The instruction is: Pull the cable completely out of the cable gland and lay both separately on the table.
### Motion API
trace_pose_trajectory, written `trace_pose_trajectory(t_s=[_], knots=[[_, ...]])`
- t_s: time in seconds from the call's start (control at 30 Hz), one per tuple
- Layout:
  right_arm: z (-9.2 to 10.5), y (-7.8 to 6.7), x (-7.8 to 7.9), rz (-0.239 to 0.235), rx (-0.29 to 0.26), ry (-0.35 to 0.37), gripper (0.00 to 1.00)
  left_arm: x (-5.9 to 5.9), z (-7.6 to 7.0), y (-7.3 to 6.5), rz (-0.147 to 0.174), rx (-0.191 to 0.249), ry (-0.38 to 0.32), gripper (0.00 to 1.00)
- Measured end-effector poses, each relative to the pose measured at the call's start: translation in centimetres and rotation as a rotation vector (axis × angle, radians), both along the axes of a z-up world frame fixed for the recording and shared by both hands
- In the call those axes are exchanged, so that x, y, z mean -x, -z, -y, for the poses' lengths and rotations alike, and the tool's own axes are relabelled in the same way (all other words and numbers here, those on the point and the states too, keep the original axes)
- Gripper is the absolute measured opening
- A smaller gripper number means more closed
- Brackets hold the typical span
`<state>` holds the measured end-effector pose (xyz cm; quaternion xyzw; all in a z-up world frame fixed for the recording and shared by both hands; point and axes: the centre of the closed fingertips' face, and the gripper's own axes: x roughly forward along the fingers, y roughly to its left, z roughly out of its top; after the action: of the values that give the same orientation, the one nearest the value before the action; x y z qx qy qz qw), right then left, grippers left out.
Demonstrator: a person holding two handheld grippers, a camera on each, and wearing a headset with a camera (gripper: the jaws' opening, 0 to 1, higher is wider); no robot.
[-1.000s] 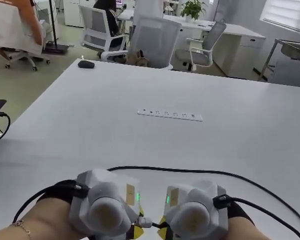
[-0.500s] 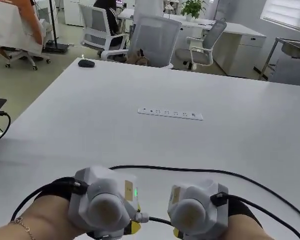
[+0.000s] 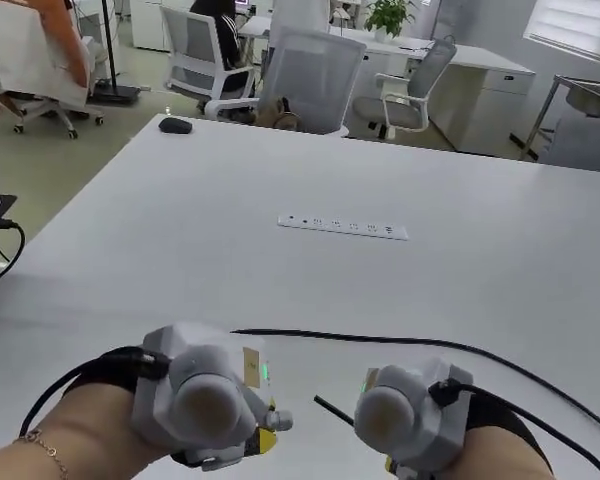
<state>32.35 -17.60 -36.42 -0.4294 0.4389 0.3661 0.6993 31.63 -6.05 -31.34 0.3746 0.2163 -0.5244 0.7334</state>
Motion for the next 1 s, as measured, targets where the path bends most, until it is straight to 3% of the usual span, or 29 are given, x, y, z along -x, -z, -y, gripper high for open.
trace_pose_trajectory(t_s=[0.1,0.17,0.3,0.4,0.5,0.57,0.6,0.63,0.73,0.8,0.9,0.97,1.0], knots=[[-0.9,-0.9,-0.4,0.032,-0.044,-0.005,0.03,0.1,0.0,0.1,-0.003,-0.002,0.002,0.17],[-2.6,-2.1,-1.1,0.057,-0.157,0.015,0.03,0.0,-0.2,0.2,0.004,-0.019,0.006,0.18],[-3.7,-4.8,-3.3,0.110,-0.261,0.023,0.03,-0.4,-0.4,-0.2,-0.003,-0.002,-0.014,0.18],[-4.9,-7.6,-6.2,0.130,-0.403,0.081,0.03,-0.2,-0.4,0.2,-0.014,-0.010,-0.012,0.18],[-5.4,-9.4,-9.6,0.149,-0.484,0.112,0.03,0.1,-0.4,0.8,-0.024,-0.039,0.006,0.18],[-6.0,-10.3,-12.1,0.152,-0.552,0.136,0.03,0.2,-0.4,1.0,-0.033,-0.044,0.010,0.18],[-6.0,-10.5,-12.7,0.152,-0.563,0.146,0.03,0.3,-0.4,1.0,-0.037,-0.042,0.009,0.18],[-6.0,-10.7,-14.4,0.154,-0.585,0.172,0.03,0.3,-0.4,1.0,-0.041,-0.041,0.008,0.18],[-5.7,-10.7,-18.6,0.172,-0.607,0.207,0.03,0.2,-0.6,1.2,-0.059,-0.033,-0.008,0.18],[-5.3,-10.0,-21.4,0.170,-0.634,0.270,0.03,0.0,-0.7,1.1,-0.084,-0.008,-0.031,0.18],[-4.4,-7.3,-24.8,0.105,-0.661,0.365,0.03,-0.2,-0.8,1.0,-0.105,0.011,-0.052,0.18],[-3.6,-5.8,-26.3,0.094,-0.664,0.414,0.03,-0.1,-0.8,1.0,-0.126,0.025,-0.058,0.18],[-3.1,-4.7,-27.1,0.081,-0.658,0.437,0.03,0.1,-0.4,0.8,-0.147,0.055,-0.060,0.18]])
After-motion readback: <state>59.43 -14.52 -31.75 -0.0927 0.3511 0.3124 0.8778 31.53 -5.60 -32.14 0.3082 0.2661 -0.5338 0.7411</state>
